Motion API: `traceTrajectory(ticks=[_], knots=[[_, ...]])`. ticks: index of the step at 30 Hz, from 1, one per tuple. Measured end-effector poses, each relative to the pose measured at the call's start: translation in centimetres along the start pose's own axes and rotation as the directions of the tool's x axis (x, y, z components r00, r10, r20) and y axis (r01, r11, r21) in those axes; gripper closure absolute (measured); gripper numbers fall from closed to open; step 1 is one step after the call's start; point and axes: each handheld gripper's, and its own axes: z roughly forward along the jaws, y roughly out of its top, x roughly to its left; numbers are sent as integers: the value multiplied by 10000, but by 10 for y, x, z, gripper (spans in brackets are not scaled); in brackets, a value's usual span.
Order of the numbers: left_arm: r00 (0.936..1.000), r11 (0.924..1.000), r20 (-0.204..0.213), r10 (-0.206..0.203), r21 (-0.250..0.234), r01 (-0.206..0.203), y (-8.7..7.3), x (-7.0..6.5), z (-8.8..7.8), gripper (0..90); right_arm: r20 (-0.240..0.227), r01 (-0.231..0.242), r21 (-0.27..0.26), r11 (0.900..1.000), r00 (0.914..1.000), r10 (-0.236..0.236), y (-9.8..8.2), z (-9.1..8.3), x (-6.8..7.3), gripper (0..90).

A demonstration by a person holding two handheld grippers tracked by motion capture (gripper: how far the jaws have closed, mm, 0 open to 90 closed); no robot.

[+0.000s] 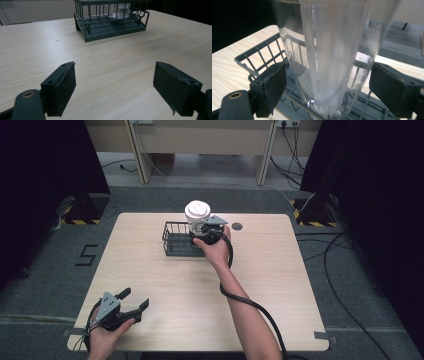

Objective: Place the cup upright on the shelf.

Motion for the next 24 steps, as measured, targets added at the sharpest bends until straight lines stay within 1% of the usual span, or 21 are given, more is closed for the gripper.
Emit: traceTrajectory(ticks=[7, 14, 18, 24], knots=[[9999, 10000, -44, 94, -15, -94, 0, 0, -1, 177, -49, -100, -94, 9999, 9999, 99, -1, -16, -6, 154], [9999, 9999, -61, 106, -42, -106, 0, -1, 0, 176, -155, -79, 21, 10000, 9998, 79, -5, -31, -7, 155], [9999, 9999, -86, 104, -65, -105, 1, -1, 0, 176, -182, -103, 90, 9999, 9998, 104, -11, -41, -8, 158], [9999, 9999, -117, 122, -113, -123, 1, -2, -1, 175, -319, -32, 161, 9999, 9995, 38, -25, -61, -10, 179]])
